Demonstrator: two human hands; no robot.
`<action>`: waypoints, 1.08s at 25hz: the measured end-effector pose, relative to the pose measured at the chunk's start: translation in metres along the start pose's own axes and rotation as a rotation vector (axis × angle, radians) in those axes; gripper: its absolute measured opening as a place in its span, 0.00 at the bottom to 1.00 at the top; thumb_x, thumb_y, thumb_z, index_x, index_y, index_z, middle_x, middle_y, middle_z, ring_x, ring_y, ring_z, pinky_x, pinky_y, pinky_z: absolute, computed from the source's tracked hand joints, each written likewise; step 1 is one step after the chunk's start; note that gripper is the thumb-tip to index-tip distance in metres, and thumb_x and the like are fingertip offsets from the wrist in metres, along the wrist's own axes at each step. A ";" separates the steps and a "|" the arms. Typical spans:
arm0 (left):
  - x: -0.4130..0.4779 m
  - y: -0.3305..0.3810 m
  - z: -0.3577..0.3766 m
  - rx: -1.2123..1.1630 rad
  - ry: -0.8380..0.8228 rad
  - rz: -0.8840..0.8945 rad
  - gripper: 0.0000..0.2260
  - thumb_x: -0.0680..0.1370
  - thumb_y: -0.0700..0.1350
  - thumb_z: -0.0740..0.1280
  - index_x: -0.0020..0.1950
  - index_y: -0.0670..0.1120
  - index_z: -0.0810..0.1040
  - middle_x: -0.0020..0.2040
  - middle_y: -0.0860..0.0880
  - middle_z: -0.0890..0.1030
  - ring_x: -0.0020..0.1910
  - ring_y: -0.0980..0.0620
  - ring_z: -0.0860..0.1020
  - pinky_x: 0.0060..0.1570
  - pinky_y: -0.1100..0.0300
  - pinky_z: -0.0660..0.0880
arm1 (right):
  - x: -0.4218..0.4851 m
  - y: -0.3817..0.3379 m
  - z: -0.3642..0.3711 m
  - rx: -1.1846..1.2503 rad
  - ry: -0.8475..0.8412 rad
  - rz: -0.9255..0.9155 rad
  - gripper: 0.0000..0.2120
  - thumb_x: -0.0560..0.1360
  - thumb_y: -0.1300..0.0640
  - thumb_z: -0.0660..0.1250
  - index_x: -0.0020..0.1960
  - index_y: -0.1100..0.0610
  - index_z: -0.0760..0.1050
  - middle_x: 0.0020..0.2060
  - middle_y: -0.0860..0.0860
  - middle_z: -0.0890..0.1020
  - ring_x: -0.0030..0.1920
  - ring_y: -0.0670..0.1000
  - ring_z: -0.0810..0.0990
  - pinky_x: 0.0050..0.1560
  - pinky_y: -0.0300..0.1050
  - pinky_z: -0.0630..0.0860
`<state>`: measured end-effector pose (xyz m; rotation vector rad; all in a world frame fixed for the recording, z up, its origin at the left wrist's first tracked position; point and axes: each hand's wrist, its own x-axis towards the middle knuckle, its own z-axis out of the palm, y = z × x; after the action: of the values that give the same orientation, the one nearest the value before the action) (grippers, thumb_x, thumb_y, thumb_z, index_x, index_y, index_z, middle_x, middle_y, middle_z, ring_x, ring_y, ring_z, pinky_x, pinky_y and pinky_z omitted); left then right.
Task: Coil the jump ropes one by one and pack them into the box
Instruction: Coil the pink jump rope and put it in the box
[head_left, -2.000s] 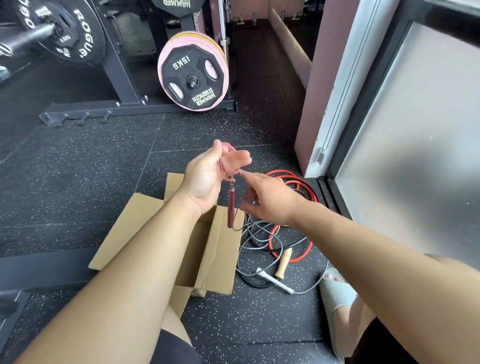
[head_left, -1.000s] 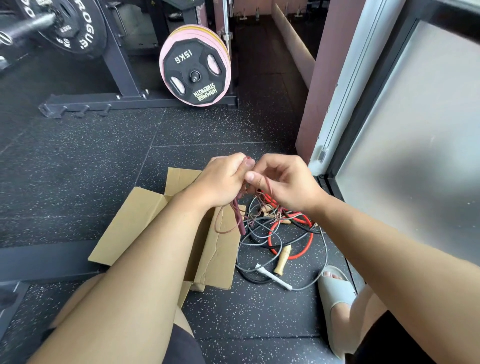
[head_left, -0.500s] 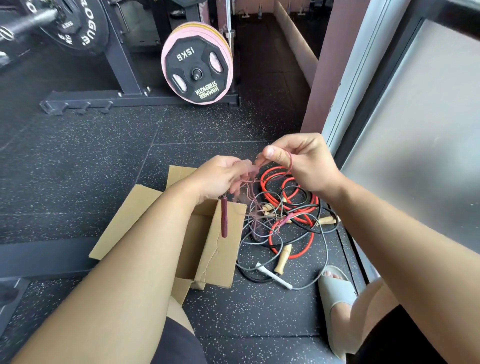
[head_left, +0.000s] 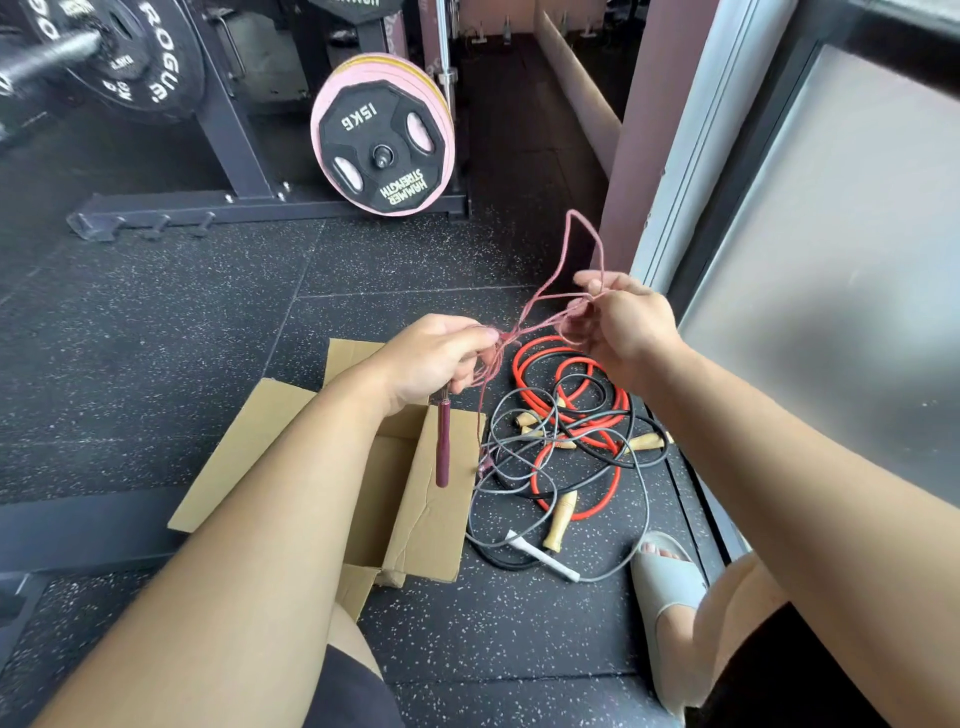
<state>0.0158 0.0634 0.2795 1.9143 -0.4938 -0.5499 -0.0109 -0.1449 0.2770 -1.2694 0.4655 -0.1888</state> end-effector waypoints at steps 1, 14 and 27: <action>0.001 -0.002 -0.001 0.023 0.004 0.003 0.13 0.83 0.45 0.60 0.40 0.43 0.73 0.24 0.54 0.65 0.27 0.51 0.66 0.36 0.57 0.67 | 0.001 0.000 0.000 0.010 0.012 0.066 0.10 0.84 0.64 0.55 0.55 0.58 0.75 0.26 0.50 0.75 0.24 0.49 0.74 0.34 0.43 0.75; 0.002 -0.018 -0.014 0.042 0.218 -0.118 0.19 0.80 0.49 0.66 0.30 0.50 0.69 0.21 0.55 0.67 0.27 0.50 0.68 0.44 0.54 0.67 | 0.010 0.005 -0.015 -0.406 -0.254 0.262 0.14 0.76 0.67 0.62 0.52 0.50 0.78 0.47 0.50 0.84 0.37 0.50 0.78 0.37 0.42 0.67; 0.000 -0.010 0.006 -0.254 -0.013 -0.121 0.15 0.84 0.45 0.56 0.42 0.40 0.74 0.22 0.52 0.61 0.24 0.50 0.64 0.28 0.62 0.66 | -0.008 0.031 0.001 -0.934 -0.459 -0.569 0.18 0.65 0.45 0.81 0.50 0.49 0.81 0.52 0.53 0.77 0.46 0.50 0.79 0.52 0.41 0.77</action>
<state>0.0132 0.0624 0.2683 1.7050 -0.3020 -0.6715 -0.0209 -0.1320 0.2496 -2.2794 -0.2736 -0.1481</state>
